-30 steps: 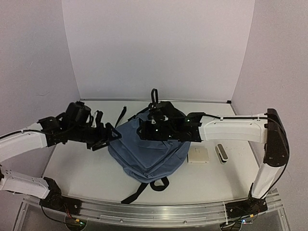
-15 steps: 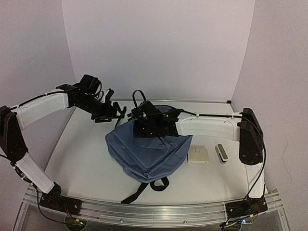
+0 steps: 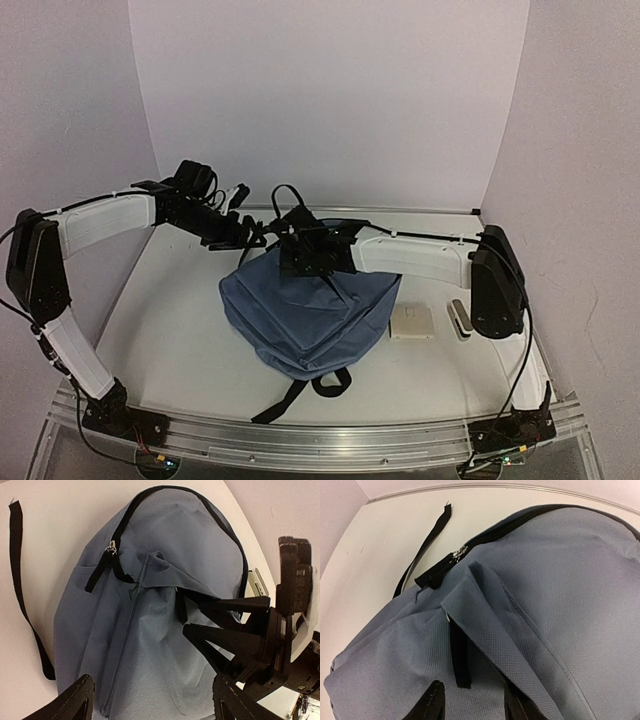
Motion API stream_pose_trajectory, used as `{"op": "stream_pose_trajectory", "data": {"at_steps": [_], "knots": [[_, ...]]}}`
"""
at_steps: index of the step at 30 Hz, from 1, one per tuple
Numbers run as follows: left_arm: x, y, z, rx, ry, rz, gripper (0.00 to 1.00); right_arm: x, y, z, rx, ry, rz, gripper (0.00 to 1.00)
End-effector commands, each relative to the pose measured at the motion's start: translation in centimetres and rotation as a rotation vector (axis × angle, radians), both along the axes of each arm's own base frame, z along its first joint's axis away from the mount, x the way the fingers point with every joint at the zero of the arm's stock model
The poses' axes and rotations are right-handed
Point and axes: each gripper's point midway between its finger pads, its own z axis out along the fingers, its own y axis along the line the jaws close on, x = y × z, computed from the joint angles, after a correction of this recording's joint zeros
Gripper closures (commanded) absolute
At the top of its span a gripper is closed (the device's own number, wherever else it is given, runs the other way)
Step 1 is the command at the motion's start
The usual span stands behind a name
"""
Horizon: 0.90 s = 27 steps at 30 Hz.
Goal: Pack the student bag
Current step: Unzip the student bag at the center of the board.
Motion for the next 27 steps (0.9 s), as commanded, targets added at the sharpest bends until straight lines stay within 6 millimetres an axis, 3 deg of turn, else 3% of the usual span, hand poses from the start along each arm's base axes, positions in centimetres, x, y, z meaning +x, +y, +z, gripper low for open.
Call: {"op": "stream_pose_trajectory", "data": {"at_steps": [1,6,11,15,21,27], "knots": [[0.1,-1.2,-0.5,-0.044,-0.016,-0.066,0.20,1.4,0.1,0.5,-0.031,-0.039,-0.007,0.59],[0.0,-1.6,-1.9,-0.052,0.041,-0.076,0.22,1.6,0.7,0.1,-0.035,-0.036,0.011,0.61],[-0.3,-2.5,-2.8,-0.089,0.103,-0.109,0.32,1.8,1.2,-0.3,-0.040,-0.034,0.018,0.65],[-0.2,-2.5,-3.2,-0.082,0.115,-0.104,0.42,2.0,1.3,-0.9,-0.046,-0.033,0.014,0.73],[-0.1,-2.6,-4.4,-0.076,0.150,-0.096,0.48,2.4,0.6,-0.9,-0.061,-0.050,-0.035,0.99],[0.0,-3.1,-4.6,-0.105,0.155,-0.104,0.53,1.9,0.3,0.0,-0.039,-0.042,-0.031,1.00]]}}
